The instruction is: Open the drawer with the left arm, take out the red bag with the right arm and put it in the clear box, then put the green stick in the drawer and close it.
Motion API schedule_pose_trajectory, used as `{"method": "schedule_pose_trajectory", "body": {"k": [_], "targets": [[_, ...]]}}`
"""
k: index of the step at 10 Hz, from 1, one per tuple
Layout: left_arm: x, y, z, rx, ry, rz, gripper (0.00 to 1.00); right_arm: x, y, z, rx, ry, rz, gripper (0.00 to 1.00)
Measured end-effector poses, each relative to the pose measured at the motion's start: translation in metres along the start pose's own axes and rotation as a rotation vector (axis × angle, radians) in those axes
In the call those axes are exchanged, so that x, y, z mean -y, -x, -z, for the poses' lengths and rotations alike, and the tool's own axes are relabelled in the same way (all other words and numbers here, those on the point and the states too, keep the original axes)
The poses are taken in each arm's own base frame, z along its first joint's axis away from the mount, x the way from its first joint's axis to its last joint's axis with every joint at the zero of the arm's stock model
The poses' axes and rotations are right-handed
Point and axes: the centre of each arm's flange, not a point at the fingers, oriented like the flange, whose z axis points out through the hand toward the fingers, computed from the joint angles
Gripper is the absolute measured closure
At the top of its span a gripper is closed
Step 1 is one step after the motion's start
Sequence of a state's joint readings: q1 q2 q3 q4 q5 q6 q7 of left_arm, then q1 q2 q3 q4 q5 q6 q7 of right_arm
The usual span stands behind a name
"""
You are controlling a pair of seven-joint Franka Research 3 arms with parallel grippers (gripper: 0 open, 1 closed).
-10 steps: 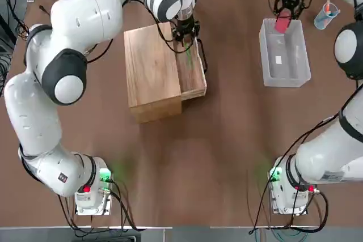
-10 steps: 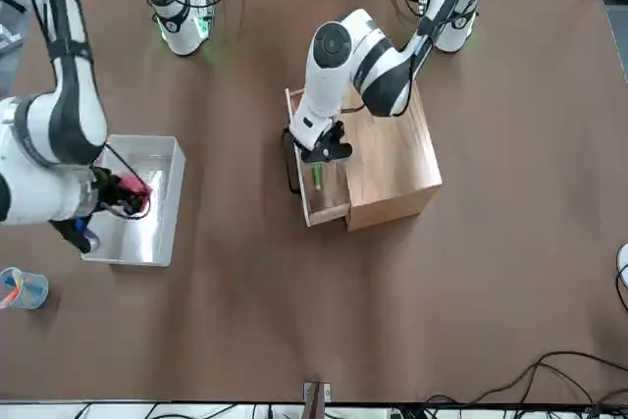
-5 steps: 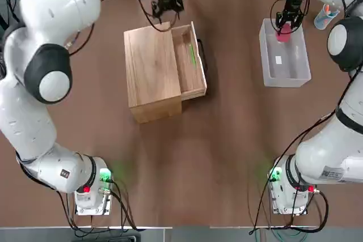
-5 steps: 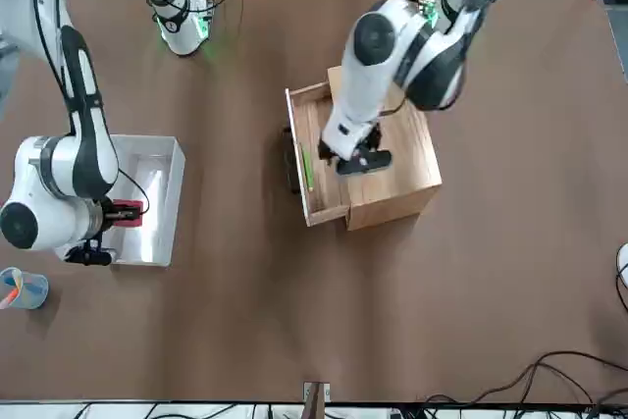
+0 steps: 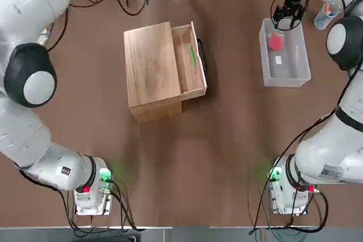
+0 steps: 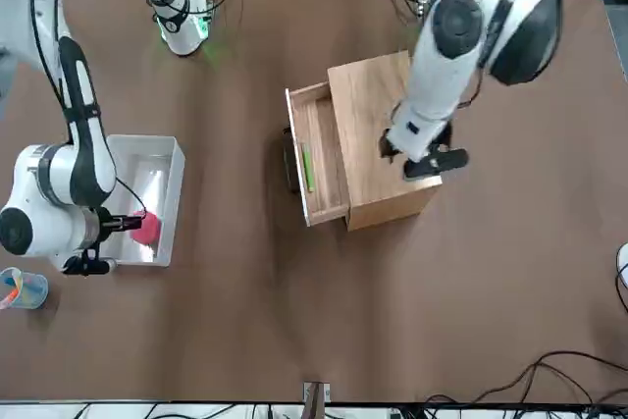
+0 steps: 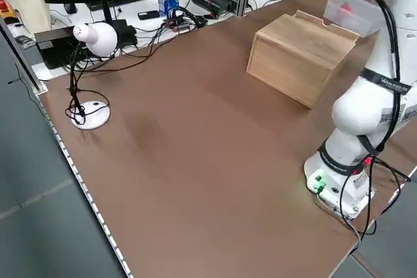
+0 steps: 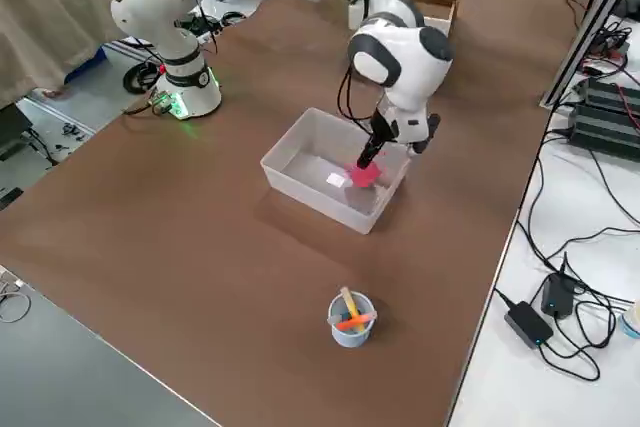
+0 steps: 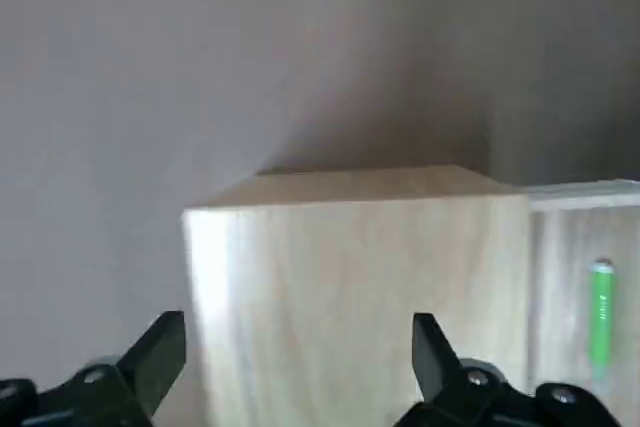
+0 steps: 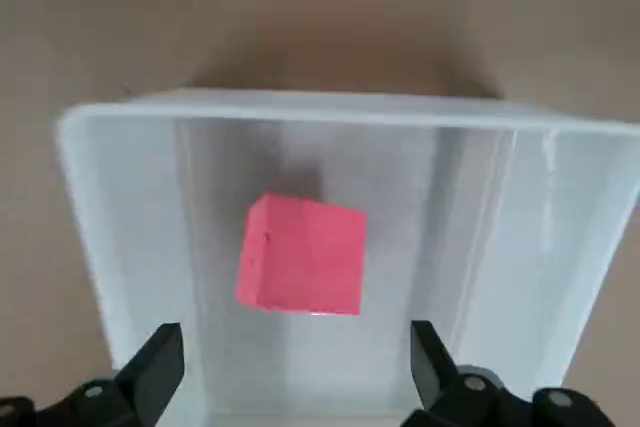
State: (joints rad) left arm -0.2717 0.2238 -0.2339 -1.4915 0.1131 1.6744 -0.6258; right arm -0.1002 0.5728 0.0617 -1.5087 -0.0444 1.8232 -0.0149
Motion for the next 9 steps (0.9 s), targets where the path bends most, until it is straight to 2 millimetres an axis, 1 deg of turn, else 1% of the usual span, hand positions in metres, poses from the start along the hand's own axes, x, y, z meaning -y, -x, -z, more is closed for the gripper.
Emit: {"method": "schedule_pose_trajectory", "body": {"k": [1, 2, 3, 4, 5, 6, 7, 8, 9], "targets": [[0.039, -0.01, 0.02, -0.012, 0.003, 0.008, 0.0, 0.021, 0.006, 0.019, 0.01, -0.051, -0.061, 0.0], [0.075, -0.018, 0.037, -0.029, 0.008, 0.015, 0.0, 0.054, 0.018, 0.031, 0.065, -0.098, -0.14, 0.0], [0.108, -0.024, 0.049, -0.038, 0.021, 0.007, 0.0, 0.1, 0.028, 0.036, 0.105, -0.102, -0.184, 0.0], [0.139, -0.028, 0.055, -0.039, 0.037, -0.016, 0.0, 0.152, 0.035, 0.038, 0.11, -0.085, -0.233, 0.0], [0.167, -0.03, 0.058, -0.039, 0.044, -0.046, 0.0, 0.196, 0.042, 0.038, 0.106, -0.097, -0.305, 0.0], [0.187, -0.027, 0.059, -0.039, 0.044, -0.068, 0.0, 0.225, 0.046, 0.036, 0.1, -0.13, -0.358, 0.03], [0.198, -0.024, 0.06, -0.039, 0.042, -0.079, 0.0, 0.246, 0.047, 0.03, 0.094, -0.149, -0.394, 0.08], [0.208, -0.021, 0.06, -0.037, 0.04, -0.098, 0.0, 0.265, 0.048, 0.014, 0.09, -0.153, -0.443, 0.13], [0.219, -0.019, 0.059, -0.034, 0.038, -0.122, 0.0, 0.284, 0.052, -0.005, 0.101, -0.154, -0.518, 0.31]]}}
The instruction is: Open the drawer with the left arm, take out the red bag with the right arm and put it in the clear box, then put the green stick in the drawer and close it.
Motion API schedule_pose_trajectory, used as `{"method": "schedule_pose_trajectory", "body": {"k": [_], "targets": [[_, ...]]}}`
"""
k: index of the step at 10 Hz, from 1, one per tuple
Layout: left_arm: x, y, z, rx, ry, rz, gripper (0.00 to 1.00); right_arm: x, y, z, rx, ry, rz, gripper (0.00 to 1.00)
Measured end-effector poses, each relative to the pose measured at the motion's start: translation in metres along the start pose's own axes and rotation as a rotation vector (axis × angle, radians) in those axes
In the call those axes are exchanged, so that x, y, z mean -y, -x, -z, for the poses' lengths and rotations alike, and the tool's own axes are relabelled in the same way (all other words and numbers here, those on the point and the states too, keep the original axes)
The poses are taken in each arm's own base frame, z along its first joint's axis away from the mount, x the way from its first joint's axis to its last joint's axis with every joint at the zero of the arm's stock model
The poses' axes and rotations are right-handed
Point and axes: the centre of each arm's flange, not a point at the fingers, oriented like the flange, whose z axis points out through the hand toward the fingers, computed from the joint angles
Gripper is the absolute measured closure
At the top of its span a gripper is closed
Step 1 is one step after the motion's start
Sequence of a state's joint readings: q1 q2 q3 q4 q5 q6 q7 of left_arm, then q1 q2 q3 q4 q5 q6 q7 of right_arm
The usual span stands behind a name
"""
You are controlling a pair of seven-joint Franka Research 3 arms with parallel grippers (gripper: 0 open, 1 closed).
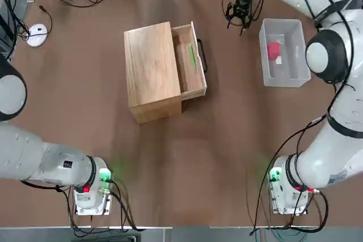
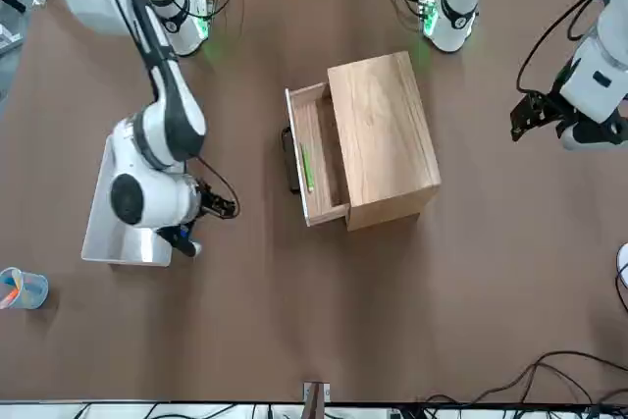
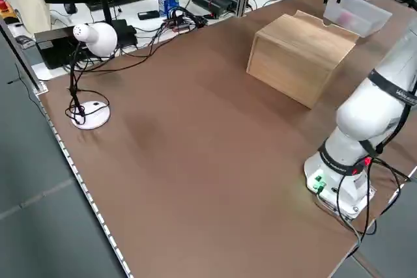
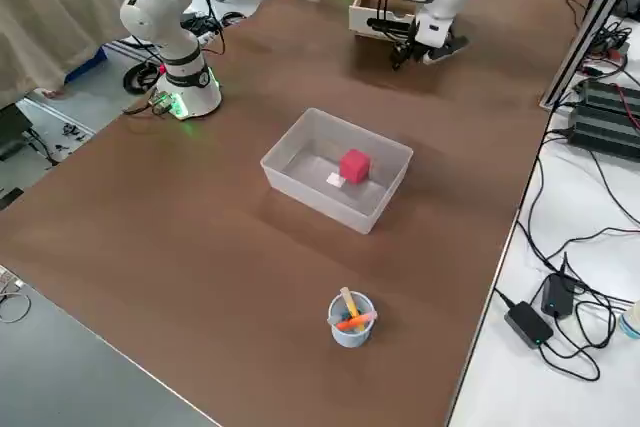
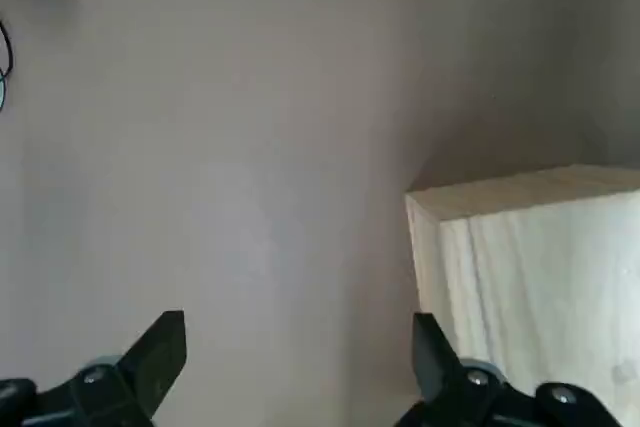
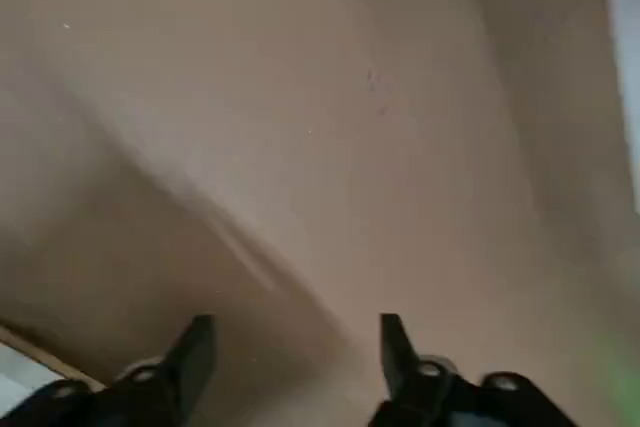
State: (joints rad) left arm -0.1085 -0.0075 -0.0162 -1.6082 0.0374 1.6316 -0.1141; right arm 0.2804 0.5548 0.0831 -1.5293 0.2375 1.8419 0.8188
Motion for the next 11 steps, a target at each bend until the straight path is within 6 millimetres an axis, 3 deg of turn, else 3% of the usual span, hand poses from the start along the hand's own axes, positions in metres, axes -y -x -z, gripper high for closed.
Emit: {"method": "schedule_pose_trajectory", "body": {"k": [2, 4, 9, 11], "targets": [[0.017, 0.001, -0.002, 0.006, 0.0, -0.012, 0.0, 0.025, 0.03, -0.044, -0.011, 0.004, -0.135, 0.63], [0.017, 0.002, -0.003, 0.01, 0.038, -0.009, 0.0, 0.029, 0.044, -0.069, -0.012, 0.013, -0.176, 0.95], [0.015, 0.004, -0.005, 0.032, 0.057, -0.009, 0.0, 0.03, 0.045, -0.077, 0.113, -0.069, -0.395, 0.99], [0.019, 0.004, -0.004, 0.031, 0.055, -0.004, 0.0, 0.036, 0.054, -0.112, 0.094, -0.103, -0.408, 0.99]]}}
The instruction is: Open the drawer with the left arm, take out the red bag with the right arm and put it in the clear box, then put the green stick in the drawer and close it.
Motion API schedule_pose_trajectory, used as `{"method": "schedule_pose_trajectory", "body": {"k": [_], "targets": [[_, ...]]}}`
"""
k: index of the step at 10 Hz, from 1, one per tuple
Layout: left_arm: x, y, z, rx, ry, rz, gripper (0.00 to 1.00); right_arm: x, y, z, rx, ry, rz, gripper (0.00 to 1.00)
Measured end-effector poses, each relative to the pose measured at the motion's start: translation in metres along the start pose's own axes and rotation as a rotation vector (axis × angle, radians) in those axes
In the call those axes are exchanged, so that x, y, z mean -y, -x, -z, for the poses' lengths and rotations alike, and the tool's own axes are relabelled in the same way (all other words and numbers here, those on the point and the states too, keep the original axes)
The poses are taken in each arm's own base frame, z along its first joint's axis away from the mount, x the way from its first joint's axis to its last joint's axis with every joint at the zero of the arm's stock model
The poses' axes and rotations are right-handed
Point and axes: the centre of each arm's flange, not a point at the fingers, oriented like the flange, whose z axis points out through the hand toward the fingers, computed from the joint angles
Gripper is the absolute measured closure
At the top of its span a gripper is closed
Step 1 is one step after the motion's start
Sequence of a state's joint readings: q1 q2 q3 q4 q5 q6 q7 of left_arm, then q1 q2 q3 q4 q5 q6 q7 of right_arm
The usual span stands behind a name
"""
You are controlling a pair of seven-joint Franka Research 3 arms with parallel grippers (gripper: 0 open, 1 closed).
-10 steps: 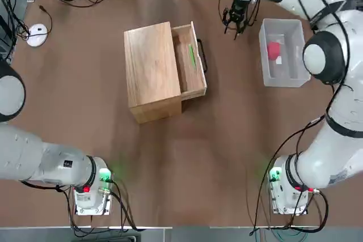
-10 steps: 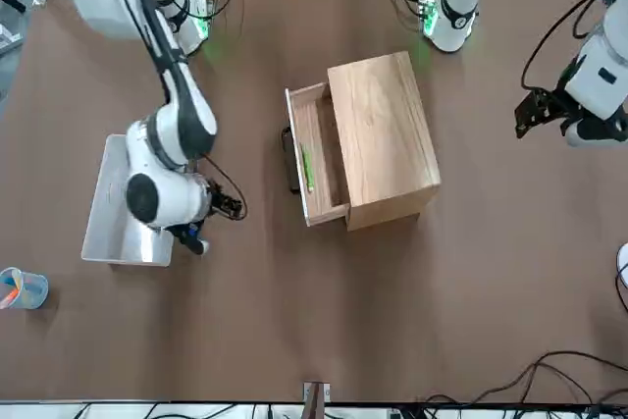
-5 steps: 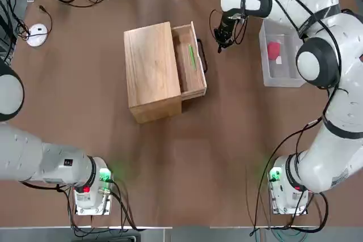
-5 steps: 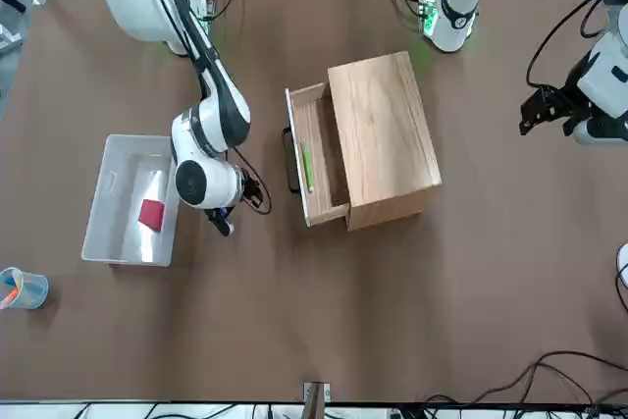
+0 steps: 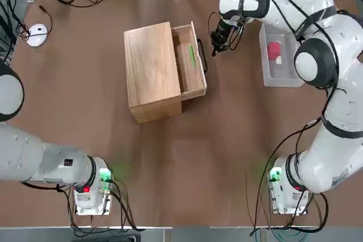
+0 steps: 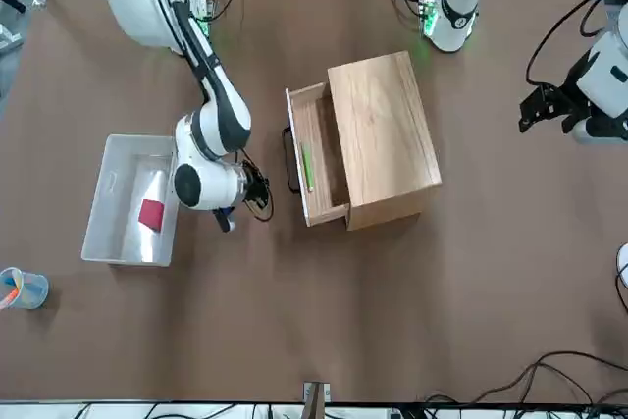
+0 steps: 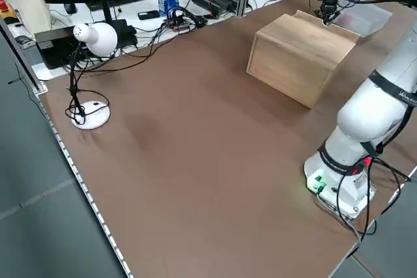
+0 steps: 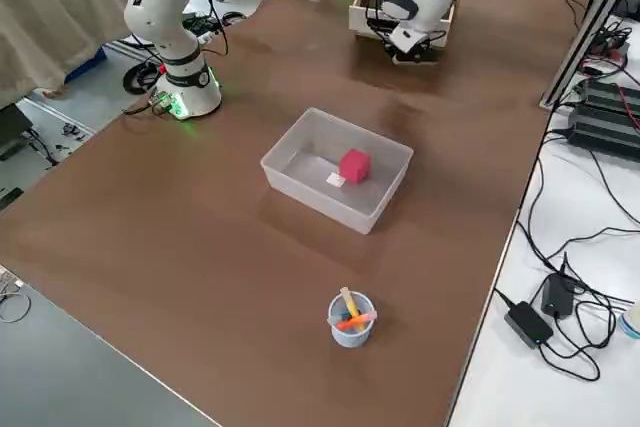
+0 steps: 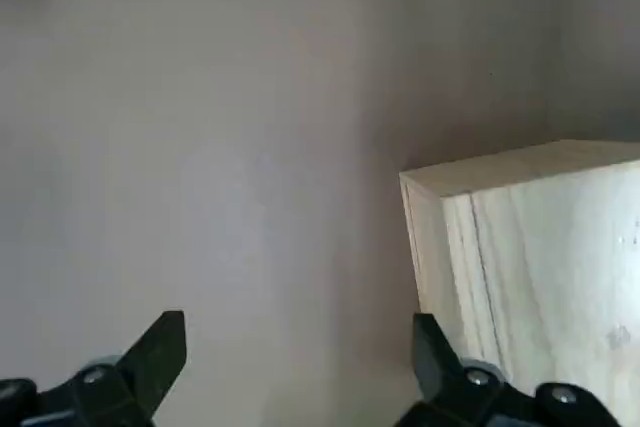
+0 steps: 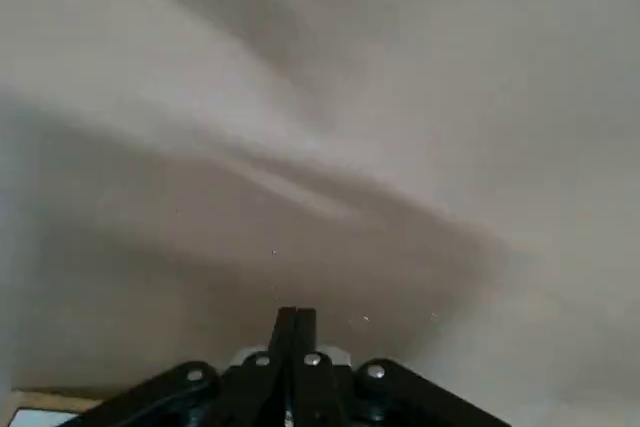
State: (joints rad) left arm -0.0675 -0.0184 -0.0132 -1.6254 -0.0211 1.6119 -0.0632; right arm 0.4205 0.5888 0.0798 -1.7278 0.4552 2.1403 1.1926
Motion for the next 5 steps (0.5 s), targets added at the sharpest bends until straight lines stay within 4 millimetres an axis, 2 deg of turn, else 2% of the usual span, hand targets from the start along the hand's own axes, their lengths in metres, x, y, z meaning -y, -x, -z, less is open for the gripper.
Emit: {"method": "schedule_pose_trajectory", "body": {"k": [1, 2, 3, 5], "targets": [[0.002, 0.0, 0.0, 0.0, -0.003, 0.0, 0.0, -0.002, 0.014, -0.02, 0.004, -0.014, -0.007, 0.99], [0.003, 0.0, 0.0, 0.0, -0.005, -0.001, 0.0, -0.002, 0.03, -0.031, 0.033, -0.023, -0.023, 0.99], [0.003, 0.0, 0.0, 0.0, -0.007, -0.001, 0.0, -0.001, 0.042, -0.036, 0.056, -0.033, -0.048, 0.99], [0.003, 0.0, 0.0, 0.0, -0.007, -0.001, 0.0, 0.002, 0.054, -0.038, 0.057, -0.056, -0.118, 0.99]]}}
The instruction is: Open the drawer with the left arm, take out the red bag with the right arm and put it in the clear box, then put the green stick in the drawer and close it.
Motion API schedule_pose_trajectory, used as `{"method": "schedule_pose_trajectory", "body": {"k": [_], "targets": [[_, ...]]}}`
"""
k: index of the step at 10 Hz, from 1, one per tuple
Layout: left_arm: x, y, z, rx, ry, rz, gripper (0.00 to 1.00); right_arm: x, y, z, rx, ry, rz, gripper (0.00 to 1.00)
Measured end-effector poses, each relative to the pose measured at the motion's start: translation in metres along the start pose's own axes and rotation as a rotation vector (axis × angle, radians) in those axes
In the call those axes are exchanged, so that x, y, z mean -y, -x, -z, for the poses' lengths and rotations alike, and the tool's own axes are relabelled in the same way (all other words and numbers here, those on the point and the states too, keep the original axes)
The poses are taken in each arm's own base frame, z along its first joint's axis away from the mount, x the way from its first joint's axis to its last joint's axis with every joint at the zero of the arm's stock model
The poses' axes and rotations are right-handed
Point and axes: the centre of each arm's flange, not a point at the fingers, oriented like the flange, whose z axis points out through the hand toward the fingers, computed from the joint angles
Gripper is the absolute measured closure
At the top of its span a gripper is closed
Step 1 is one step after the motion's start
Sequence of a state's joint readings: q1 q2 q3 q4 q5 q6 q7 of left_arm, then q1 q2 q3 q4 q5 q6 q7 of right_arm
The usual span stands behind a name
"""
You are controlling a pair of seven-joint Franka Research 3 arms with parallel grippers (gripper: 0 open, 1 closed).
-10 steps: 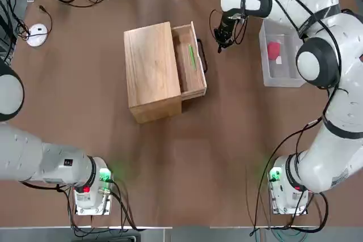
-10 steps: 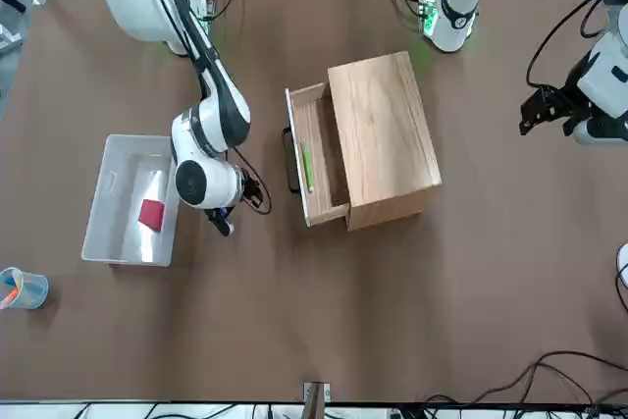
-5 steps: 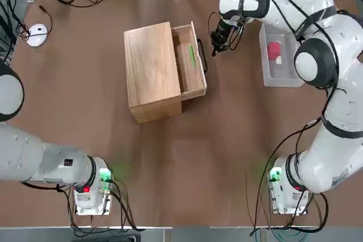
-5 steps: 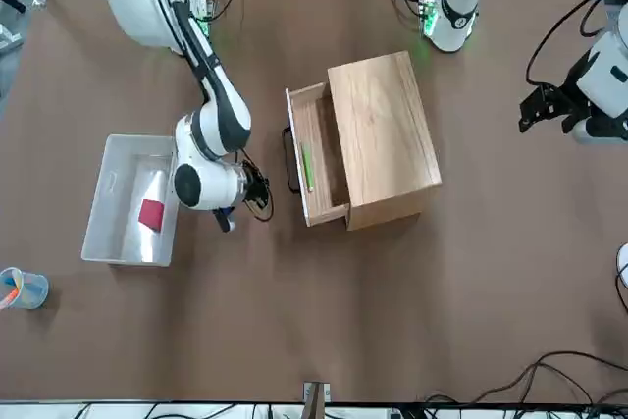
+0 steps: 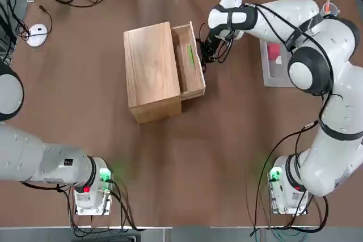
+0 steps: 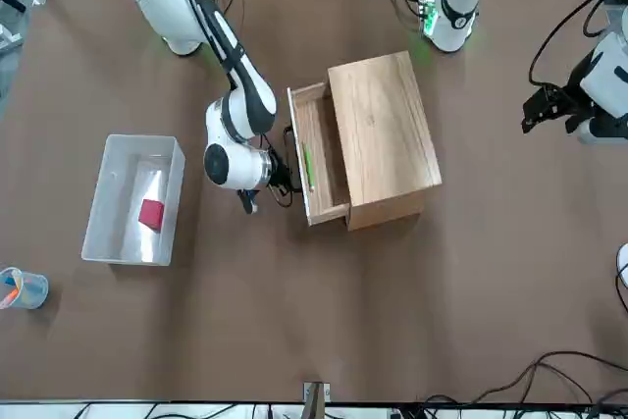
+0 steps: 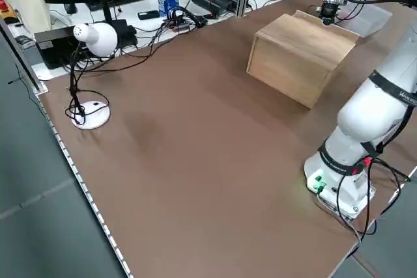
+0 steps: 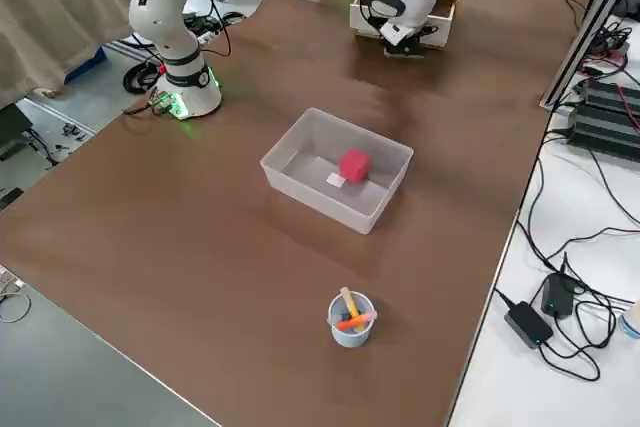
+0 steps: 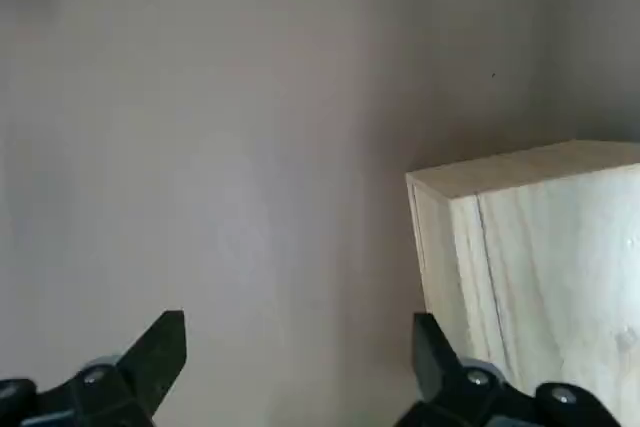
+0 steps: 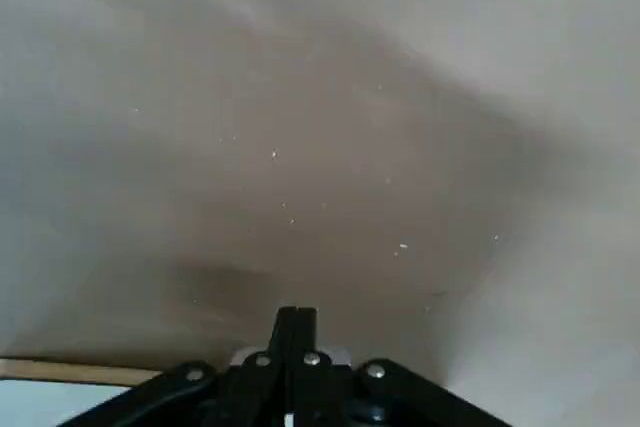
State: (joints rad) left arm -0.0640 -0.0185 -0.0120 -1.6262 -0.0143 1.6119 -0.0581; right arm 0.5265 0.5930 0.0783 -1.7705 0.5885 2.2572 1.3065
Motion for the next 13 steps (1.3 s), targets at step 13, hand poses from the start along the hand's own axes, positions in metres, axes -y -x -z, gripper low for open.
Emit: {"method": "schedule_pose_trajectory", "body": {"k": [13], "targets": [[0.0, 0.0, -0.002, 0.004, 0.0, 0.0, 0.0, -0.014, 0.132, -0.062, -0.053, -0.147, -0.075, 0.98]]}}
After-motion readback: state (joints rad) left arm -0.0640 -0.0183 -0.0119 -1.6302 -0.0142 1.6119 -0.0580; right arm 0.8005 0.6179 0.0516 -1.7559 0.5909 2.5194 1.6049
